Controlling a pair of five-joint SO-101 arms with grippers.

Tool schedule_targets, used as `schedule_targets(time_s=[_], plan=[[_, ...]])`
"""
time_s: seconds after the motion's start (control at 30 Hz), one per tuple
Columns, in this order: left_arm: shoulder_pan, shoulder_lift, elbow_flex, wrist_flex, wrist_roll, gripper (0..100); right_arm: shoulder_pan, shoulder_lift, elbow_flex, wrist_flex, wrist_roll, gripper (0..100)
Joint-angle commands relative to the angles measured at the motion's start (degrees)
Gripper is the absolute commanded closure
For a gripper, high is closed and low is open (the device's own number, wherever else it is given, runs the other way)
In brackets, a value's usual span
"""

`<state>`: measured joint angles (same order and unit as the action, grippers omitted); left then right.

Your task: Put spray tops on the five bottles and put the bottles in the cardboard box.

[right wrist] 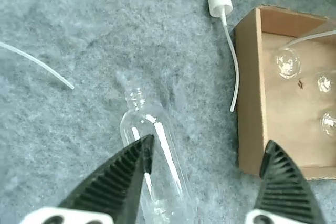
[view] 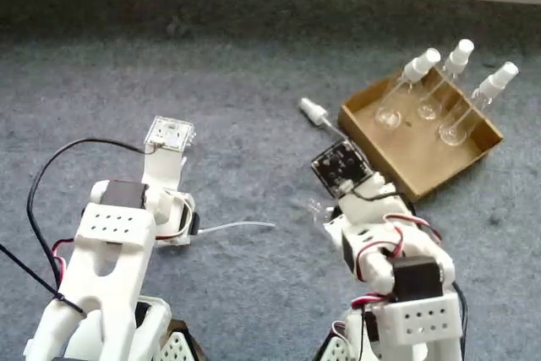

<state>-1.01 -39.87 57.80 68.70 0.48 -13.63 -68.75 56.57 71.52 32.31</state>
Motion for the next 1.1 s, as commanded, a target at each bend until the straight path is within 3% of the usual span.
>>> schedule_targets(time_s=[0.0,0.1,0.2,0.4,0.7,0.83,1.07], plan=[[-0.66,-1.63,1.36,-3.43,0.70,83,0.66,10.15,-7.43,2.15,5.45,71.0],[-0.66,-1.63,1.36,-3.69,0.79,83,0.66,19.30,-12.35,5.85,8.70,71.0],[-0.66,-2.59,1.54,-3.69,5.27,83,0.22,28.79,-17.54,9.54,11.78,71.0],[-0.40,-15.52,7.52,-3.60,5.45,83,-3.12,43.12,-24.92,14.90,19.43,70.9],[-0.22,-50.07,22.73,-3.25,3.16,83,-4.79,52.44,-26.15,8.13,20.31,70.9],[0.75,-63.08,25.01,2.90,3.25,83,-4.79,56.40,-26.07,7.25,20.31,70.9],[3.56,-63.34,24.84,6.42,2.90,83,-7.16,62.99,-25.98,7.34,20.31,70.9]])
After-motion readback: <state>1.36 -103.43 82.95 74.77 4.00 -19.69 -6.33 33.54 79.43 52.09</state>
